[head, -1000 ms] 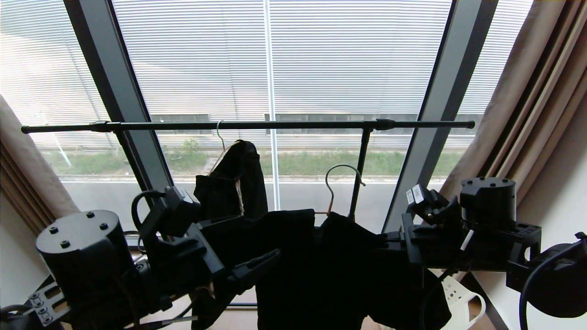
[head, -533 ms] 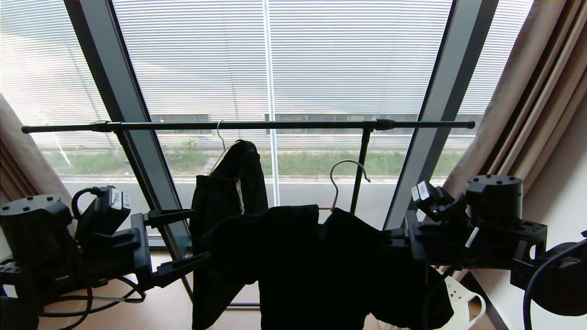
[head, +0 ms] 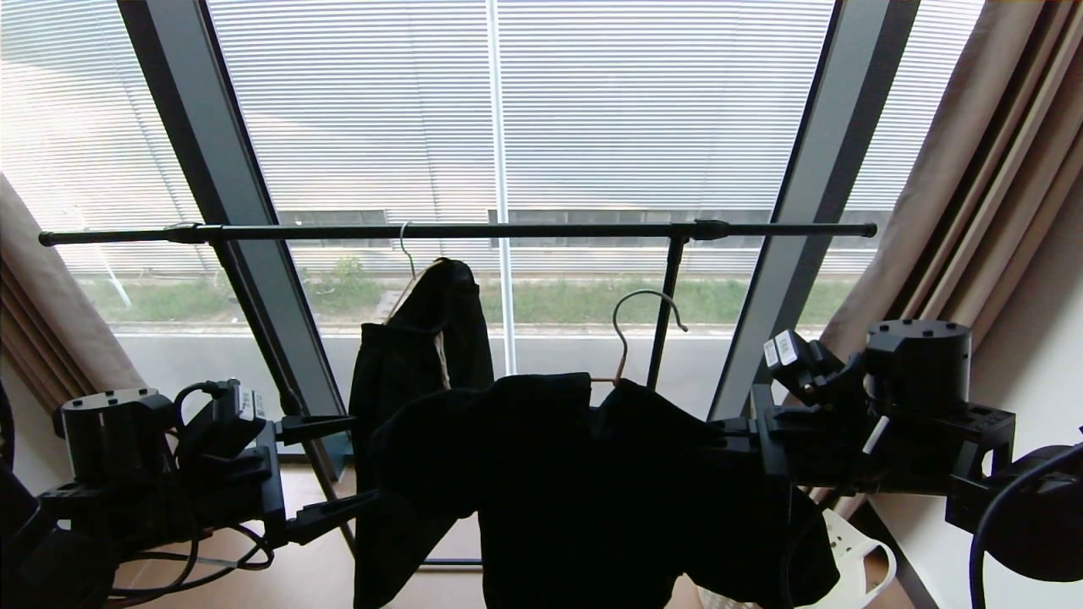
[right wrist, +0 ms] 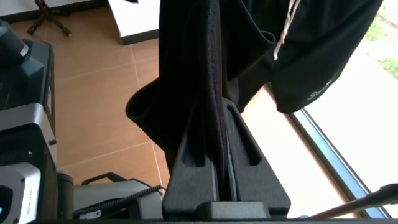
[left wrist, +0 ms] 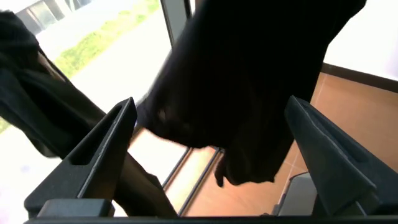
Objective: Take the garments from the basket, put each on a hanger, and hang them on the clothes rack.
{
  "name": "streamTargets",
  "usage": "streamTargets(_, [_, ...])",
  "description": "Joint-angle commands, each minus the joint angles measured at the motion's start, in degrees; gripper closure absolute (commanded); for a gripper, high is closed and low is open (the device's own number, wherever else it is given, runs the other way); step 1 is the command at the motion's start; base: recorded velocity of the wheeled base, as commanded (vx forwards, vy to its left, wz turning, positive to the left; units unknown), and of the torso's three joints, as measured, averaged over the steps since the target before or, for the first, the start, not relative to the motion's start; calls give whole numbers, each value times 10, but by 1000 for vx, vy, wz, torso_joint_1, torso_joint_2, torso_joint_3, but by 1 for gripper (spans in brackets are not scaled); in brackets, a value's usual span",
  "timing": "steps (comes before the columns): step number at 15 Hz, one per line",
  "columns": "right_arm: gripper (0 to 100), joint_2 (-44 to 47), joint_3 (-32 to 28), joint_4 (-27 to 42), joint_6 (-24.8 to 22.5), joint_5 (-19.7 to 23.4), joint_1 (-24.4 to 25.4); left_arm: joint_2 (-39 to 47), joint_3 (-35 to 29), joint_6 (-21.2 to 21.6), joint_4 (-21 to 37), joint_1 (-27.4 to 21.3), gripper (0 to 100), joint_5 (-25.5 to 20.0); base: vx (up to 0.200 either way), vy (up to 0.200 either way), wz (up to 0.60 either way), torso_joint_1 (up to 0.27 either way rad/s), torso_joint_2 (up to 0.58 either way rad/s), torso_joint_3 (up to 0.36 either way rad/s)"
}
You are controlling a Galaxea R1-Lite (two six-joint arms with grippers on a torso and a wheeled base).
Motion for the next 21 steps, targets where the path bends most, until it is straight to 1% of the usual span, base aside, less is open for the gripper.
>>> streamTargets(1, [100, -2, 1, 0, 1, 1, -1, 21, -2, 1, 0, 5, 0, -19, 0, 0, 0, 0, 0, 0])
streamTargets(3, [100, -6, 3, 0, 0, 1, -1, 38, -8, 1, 0, 8, 0, -22, 0, 0, 0, 0, 0, 0])
streamTargets(5, [100, -9, 7, 0, 0, 36, 0, 58, -18, -1, -1, 7, 0, -23, 0, 0, 0, 0, 0, 0])
streamTargets(6, [100, -11, 10, 0, 0, 42, -1, 61, -22, -4, 0, 7, 0, -22, 0, 0, 0, 0, 0, 0])
streamTargets(8, [100, -19, 18, -2, -1, 62, -1, 64, -25, -32, -1, 5, 0, -23, 0, 0, 0, 0, 0, 0])
streamTargets(9, [100, -19, 20, -9, -1, 66, 0, 63, -25, -38, -1, 5, 0, -23, 0, 0, 0, 0, 0, 0])
streamTargets(10, [100, -17, 30, -34, 0, 67, 0, 63, -24, -39, -1, 3, 0, -23, 0, 0, 0, 0, 0, 0])
streamTargets(14, [100, -15, 33, -46, 0, 67, 0, 63, -23, -41, -1, -5, 0, -23, 0, 0, 0, 0, 0, 0])
streamTargets(15, [100, -14, 33, -46, 1, 67, 0, 63, -24, -41, -1, -4, 100, -23, 0, 0, 0, 0, 0, 0])
streamTargets(19, [100, -12, 32, -46, 1, 67, -3, 66, -24, -37, -2, 1, 100, -23, 0, 0, 0, 0, 0, 0])
streamTargets(21, [100, -12, 30, -46, 1, 67, -9, 76, -22, -36, -19, 10, 100, -24, 0, 0, 0, 0, 0, 0])
